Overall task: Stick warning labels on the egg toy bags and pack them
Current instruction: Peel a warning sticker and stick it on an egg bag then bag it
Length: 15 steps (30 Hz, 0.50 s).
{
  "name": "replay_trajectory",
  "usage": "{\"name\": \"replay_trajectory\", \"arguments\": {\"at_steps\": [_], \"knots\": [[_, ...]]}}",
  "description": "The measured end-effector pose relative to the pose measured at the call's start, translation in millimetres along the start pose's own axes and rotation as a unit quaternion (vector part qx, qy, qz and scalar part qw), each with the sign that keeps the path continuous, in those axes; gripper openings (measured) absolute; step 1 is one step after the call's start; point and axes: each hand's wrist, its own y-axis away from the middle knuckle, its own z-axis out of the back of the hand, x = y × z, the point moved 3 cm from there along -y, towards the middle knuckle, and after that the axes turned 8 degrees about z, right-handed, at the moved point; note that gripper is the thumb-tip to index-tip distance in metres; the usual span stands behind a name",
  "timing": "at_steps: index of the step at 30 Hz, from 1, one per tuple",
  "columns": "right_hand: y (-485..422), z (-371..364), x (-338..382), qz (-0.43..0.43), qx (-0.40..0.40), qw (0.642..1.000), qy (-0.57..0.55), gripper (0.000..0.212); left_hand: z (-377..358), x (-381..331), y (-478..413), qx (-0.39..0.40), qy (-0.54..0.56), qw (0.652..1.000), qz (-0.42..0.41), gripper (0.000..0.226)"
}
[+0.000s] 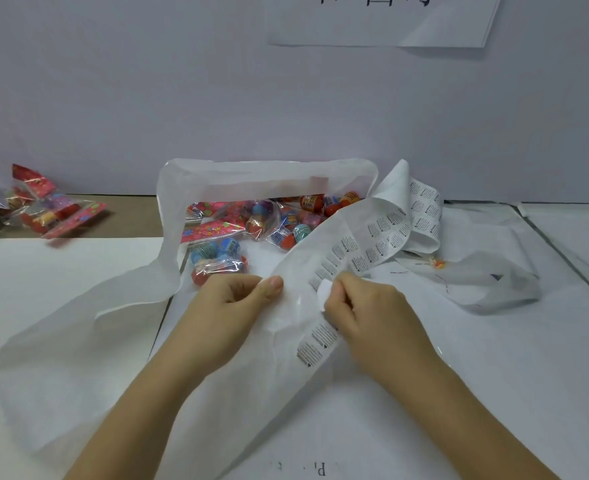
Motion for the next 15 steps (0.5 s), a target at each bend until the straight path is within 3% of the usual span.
{"name": "replay_trajectory", "arguments": {"at_steps": [2,3,4,5,7,9,12,15], "knots": [[-1.5,8.8,-7.1,-0.044,-0.033,0.996,-0.075,0.03,10.4,4.3,-4.6,-0.076,-0.152,0.986,0.0,0.028],[-2.3,12.5,-10.0,-0.068,-0.053,0.989,-0.12,0.03,14.7,3.3,-4.8,-0.135,-0.283,0.95,-0.008,0.028],[-3.5,14.9,-12.5,-0.086,-0.069,0.98,-0.167,0.031,17.0,3.2,-3.7,-0.185,-0.392,0.901,-0.011,0.042],[-3.9,15.6,-13.7,-0.096,-0.078,0.971,-0.206,0.033,15.3,2.3,-2.1,-0.22,-0.433,0.873,-0.048,0.053],[-4.3,14.0,-10.4,-0.101,-0.066,0.963,-0.243,0.037,6.9,-9.2,6.0,-0.244,-0.353,0.875,-0.227,0.047],[-2.8,9.2,-5.1,-0.102,-0.04,0.958,-0.266,0.039,-5.6,-16.5,17.7,-0.225,-0.297,0.847,-0.379,0.032],[-0.3,4.5,0.2,-0.115,0.003,0.942,-0.316,0.042,-21.1,-16.4,22.7,-0.175,-0.34,0.813,-0.438,0.028],[0.5,4.9,6.0,-0.121,0.043,0.931,-0.342,0.04,-20.6,-15.5,21.9,-0.2,-0.322,0.801,-0.464,0.017]]}}
